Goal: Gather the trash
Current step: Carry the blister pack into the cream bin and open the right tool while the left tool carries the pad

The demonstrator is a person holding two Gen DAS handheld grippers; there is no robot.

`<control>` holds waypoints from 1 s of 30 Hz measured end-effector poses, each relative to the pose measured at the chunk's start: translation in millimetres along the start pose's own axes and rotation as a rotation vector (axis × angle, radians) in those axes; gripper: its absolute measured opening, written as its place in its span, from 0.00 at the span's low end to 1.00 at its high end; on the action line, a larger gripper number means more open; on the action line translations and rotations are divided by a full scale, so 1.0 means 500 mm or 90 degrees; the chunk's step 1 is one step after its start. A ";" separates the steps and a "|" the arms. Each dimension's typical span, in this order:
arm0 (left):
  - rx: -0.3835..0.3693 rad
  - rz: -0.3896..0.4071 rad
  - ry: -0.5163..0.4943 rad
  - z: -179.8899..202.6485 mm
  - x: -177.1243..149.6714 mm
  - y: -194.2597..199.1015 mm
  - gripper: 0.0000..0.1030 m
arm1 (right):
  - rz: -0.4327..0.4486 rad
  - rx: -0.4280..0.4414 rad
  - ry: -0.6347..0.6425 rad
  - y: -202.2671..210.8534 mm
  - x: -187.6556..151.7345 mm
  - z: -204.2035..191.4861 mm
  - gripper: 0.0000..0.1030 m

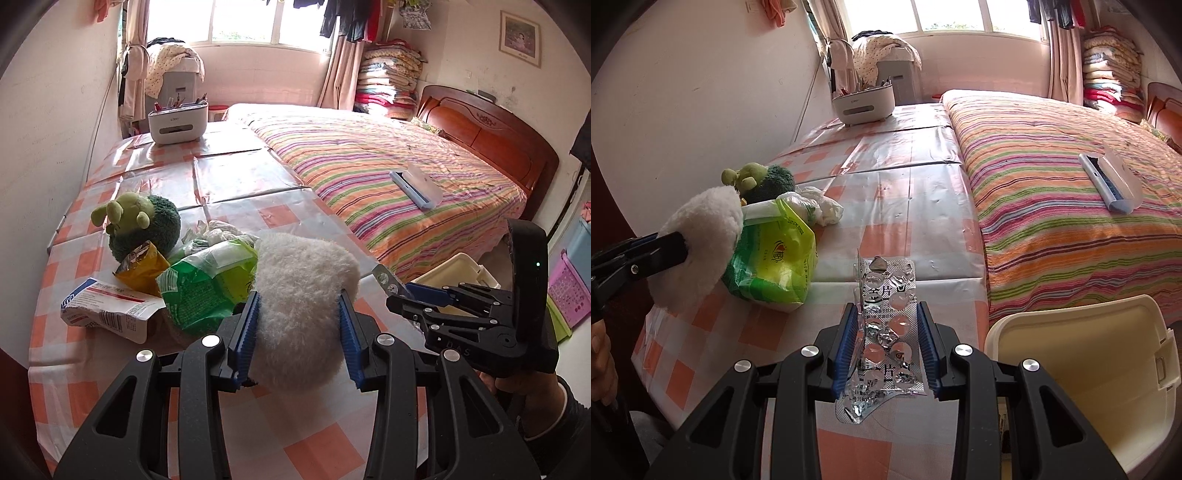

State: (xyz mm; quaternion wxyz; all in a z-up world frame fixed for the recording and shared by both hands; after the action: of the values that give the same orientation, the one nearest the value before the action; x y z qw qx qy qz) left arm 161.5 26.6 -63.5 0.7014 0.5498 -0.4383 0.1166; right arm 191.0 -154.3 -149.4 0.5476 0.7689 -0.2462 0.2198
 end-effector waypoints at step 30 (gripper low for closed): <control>-0.090 -0.018 -0.078 0.227 0.068 -0.113 0.39 | 0.080 -0.112 -0.096 0.097 0.015 0.192 0.31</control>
State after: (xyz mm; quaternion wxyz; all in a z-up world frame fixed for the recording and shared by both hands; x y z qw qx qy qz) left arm 162.9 -104.0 -75.0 0.7119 0.5112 -0.4798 0.0413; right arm 173.5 -260.2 -138.4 0.5777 0.7154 -0.3530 0.1728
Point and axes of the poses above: each gripper's, at about its wrist camera, not at the fingertips, and y roughly against the way its jaws point, z to its right, x to its top, the point moved 7 cm from there along -y, roughly the way its jaws point, and after that the axes turned 8 degrees about -y, right-handed, at the moved point
